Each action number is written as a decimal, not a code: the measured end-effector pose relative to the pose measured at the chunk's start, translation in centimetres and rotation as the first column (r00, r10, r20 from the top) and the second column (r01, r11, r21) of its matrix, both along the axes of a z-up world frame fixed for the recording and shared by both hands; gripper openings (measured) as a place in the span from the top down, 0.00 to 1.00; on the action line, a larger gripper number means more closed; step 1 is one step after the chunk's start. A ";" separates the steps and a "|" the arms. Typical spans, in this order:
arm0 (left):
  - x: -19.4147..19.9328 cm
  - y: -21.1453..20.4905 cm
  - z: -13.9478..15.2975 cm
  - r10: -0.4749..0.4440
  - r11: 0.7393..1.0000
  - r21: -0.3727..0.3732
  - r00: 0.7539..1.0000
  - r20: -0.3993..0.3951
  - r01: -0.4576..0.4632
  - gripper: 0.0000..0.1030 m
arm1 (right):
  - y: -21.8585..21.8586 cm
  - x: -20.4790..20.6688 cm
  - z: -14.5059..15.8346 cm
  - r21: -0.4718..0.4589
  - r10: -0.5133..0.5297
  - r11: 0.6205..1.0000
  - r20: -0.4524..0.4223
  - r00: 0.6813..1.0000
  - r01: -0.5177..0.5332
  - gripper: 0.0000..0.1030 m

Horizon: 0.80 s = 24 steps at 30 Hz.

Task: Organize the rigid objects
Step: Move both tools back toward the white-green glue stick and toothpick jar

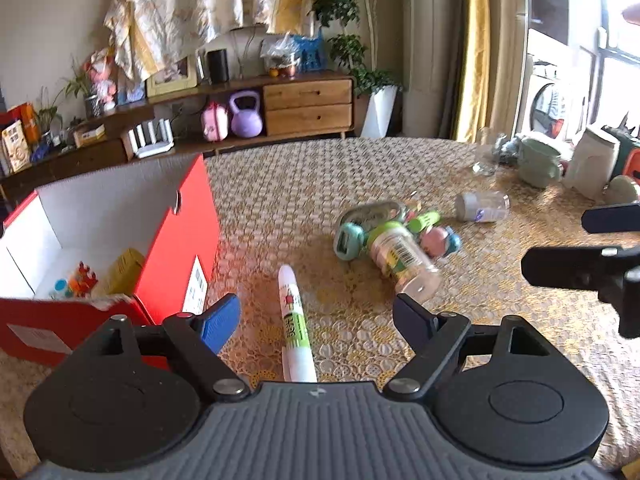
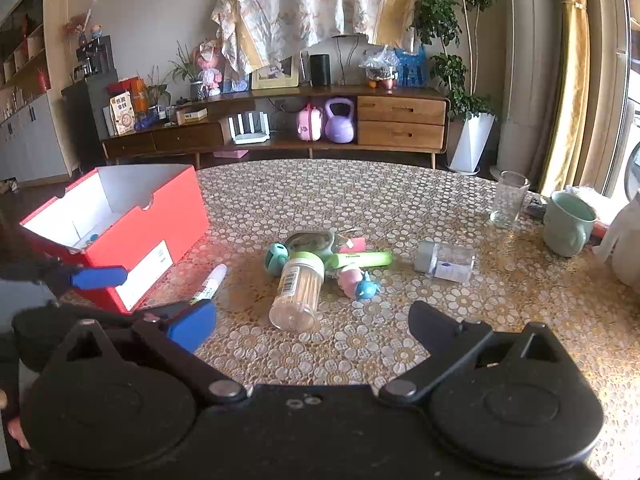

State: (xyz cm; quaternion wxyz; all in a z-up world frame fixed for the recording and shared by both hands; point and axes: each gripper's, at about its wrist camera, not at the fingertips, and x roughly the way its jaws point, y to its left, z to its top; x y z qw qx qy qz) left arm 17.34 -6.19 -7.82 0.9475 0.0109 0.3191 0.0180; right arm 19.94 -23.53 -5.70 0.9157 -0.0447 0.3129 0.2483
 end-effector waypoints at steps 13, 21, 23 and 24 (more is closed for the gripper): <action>3.6 1.4 -4.8 0.049 0.998 -0.029 0.996 -0.080 -0.051 0.19 | 4.2 5.3 -4.0 -0.033 0.002 0.999 -0.077 0.997 -0.005 0.08; 4.6 1.8 -5.7 0.039 0.998 -0.055 0.996 -0.081 -0.043 0.27 | 6.5 7.9 -6.1 -0.066 -0.002 0.998 -0.119 0.993 -0.006 0.21; 4.9 1.8 -5.9 0.032 0.997 -0.064 0.996 -0.083 -0.037 0.32 | 6.8 8.3 -6.5 -0.074 -0.002 0.997 -0.127 0.992 -0.008 0.23; 5.1 1.9 -6.0 0.029 0.997 -0.068 0.996 -0.087 -0.035 0.40 | 7.0 8.5 -6.7 -0.079 -0.003 0.997 -0.130 0.991 -0.007 0.25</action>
